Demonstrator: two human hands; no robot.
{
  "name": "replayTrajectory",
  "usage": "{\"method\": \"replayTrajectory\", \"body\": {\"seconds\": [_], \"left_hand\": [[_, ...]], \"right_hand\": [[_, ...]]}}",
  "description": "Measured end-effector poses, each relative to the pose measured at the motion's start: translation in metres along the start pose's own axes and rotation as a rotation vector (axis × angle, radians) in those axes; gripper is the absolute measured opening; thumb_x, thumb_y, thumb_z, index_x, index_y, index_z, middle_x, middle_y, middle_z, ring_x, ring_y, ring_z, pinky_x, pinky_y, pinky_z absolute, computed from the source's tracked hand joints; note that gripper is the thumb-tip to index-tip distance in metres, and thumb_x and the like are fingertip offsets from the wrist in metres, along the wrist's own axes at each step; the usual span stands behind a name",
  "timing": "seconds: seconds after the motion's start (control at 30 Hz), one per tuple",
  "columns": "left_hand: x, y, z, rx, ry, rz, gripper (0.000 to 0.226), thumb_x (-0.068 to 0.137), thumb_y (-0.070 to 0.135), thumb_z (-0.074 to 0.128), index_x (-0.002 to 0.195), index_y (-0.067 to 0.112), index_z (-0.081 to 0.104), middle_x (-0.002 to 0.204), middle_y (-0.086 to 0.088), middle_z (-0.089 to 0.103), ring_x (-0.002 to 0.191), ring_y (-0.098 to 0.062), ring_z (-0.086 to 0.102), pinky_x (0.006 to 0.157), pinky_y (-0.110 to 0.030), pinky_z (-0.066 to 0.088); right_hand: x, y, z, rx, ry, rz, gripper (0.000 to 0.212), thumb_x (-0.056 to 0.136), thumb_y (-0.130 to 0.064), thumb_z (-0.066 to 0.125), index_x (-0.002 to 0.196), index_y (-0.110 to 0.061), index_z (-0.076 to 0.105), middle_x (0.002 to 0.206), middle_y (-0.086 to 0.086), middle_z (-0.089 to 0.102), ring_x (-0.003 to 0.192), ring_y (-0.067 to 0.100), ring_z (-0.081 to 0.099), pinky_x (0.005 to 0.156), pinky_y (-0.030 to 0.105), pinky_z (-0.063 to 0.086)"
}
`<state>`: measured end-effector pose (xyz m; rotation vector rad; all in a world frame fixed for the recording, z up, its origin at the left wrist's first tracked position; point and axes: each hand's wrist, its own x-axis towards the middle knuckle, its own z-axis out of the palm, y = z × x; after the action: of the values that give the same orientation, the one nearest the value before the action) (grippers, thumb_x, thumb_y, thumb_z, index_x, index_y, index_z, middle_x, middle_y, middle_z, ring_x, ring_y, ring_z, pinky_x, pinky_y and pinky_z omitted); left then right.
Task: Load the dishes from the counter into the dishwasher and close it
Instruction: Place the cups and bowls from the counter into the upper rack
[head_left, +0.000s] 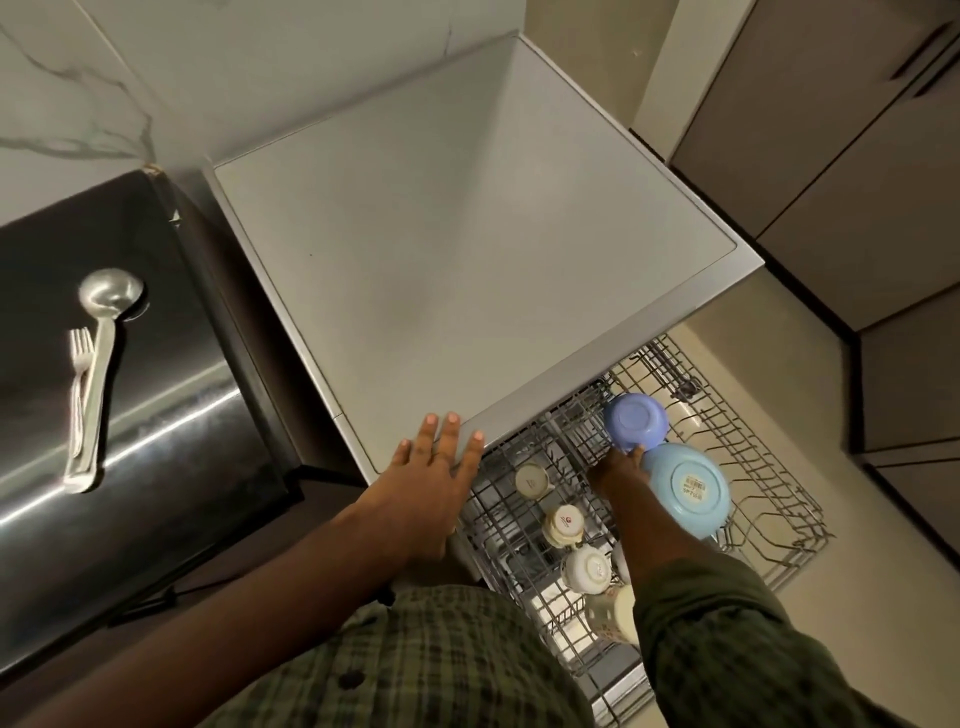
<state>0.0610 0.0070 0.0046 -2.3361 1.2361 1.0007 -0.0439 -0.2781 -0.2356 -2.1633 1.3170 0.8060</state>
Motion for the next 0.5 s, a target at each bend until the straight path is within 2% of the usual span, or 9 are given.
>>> {"method": "replayTrajectory", "body": {"seconds": [0.07,0.13,0.2,0.33,0.5], "left_hand": [[0.0,-0.001,-0.001,-0.003,-0.008,0.01,0.108,0.103,0.035,0.058,0.154,0.013,-0.035,0.158,-0.024,-0.039,0.15,-0.045,-0.03,0.127,-0.057,-0.001],[0.0,-0.001,-0.002,-0.011,-0.01,0.022,0.108,0.103,0.035,0.058,0.155,0.013,-0.034,0.158,-0.024,-0.038,0.15,-0.045,-0.029,0.127,-0.058,0.0],[-0.001,-0.002,-0.002,-0.021,-0.012,0.028,0.108,0.103,0.034,0.059,0.156,0.013,-0.033,0.158,-0.025,-0.038,0.151,-0.046,-0.028,0.127,-0.059,0.002],[-0.001,-0.003,0.0,-0.03,-0.009,0.03,0.109,0.102,0.028,0.06,0.154,0.013,-0.034,0.158,-0.025,-0.038,0.15,-0.047,-0.028,0.127,-0.06,0.003],[0.002,-0.004,0.0,-0.044,0.006,0.034,0.113,0.1,0.031,0.064,0.155,0.014,-0.033,0.158,-0.024,-0.037,0.15,-0.046,-0.028,0.127,-0.06,0.003]], "right_hand": [[-0.006,0.0,0.002,-0.017,-0.007,-0.035,0.065,0.099,-0.027,0.054,0.157,-0.01,0.033,0.164,0.023,0.018,0.148,0.043,0.029,0.117,0.053,0.033],[-0.01,-0.003,0.0,-0.063,-0.06,-0.014,0.071,0.098,-0.024,0.056,0.161,-0.02,0.024,0.17,0.022,0.001,0.149,0.042,0.032,0.115,0.053,0.039],[-0.013,-0.003,0.003,-0.059,-0.071,-0.009,0.074,0.097,-0.023,0.058,0.161,-0.023,0.022,0.171,0.017,-0.008,0.153,0.041,0.026,0.117,0.055,0.036],[-0.025,0.002,0.011,-0.006,-0.006,-0.058,0.07,0.096,-0.03,0.058,0.159,-0.02,0.03,0.17,0.021,0.003,0.152,0.042,0.028,0.119,0.054,0.036],[-0.048,0.001,0.013,0.046,0.034,-0.078,0.074,0.093,-0.025,0.058,0.16,-0.019,0.028,0.171,0.019,0.007,0.153,0.04,0.026,0.117,0.052,0.036]]}}
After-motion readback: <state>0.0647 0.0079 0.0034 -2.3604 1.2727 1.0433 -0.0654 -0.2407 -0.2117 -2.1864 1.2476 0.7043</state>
